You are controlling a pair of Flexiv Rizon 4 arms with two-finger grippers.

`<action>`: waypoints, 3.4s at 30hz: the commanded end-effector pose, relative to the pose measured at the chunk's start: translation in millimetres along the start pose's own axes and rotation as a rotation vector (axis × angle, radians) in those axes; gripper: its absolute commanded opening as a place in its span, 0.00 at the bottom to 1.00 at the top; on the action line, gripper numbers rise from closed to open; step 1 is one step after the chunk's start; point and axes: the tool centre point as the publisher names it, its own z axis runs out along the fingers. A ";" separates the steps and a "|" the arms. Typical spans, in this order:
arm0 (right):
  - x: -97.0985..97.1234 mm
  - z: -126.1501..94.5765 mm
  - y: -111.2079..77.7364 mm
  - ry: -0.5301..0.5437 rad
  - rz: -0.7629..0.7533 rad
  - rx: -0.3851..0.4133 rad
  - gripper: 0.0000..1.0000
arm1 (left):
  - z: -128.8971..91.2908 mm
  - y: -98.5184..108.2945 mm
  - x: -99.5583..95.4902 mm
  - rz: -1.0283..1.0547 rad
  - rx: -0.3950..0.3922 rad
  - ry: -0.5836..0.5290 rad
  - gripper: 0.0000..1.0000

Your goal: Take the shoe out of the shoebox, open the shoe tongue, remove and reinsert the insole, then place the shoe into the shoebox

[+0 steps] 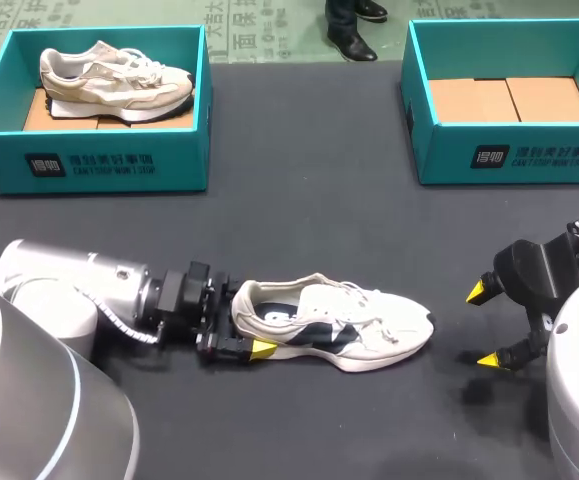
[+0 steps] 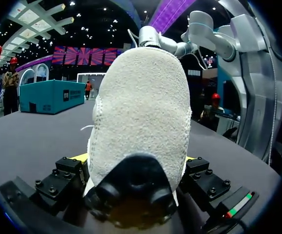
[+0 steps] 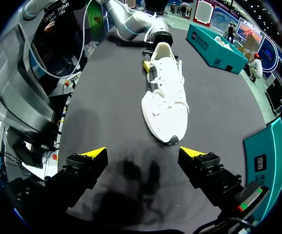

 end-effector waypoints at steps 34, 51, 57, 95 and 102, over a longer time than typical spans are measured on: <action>-22.0 -1.3 62.6 -0.026 0.414 0.120 1.00 | -2.4 0.4 1.0 0.000 -0.011 0.013 0.00; -15.8 0.0 100.1 -0.154 0.689 0.118 1.00 | -2.4 0.4 1.0 0.000 -0.011 0.013 0.00; -15.8 12.1 140.8 -0.189 0.971 0.237 1.00 | -2.4 0.4 1.0 0.000 -0.011 0.013 0.00; 2.1 72.1 225.7 -0.417 1.486 0.527 1.00 | -2.4 0.4 1.0 0.000 -0.011 0.013 0.00; -5.0 77.7 223.1 -0.505 1.506 0.573 1.00 | -2.4 0.4 1.0 0.000 -0.011 0.013 0.00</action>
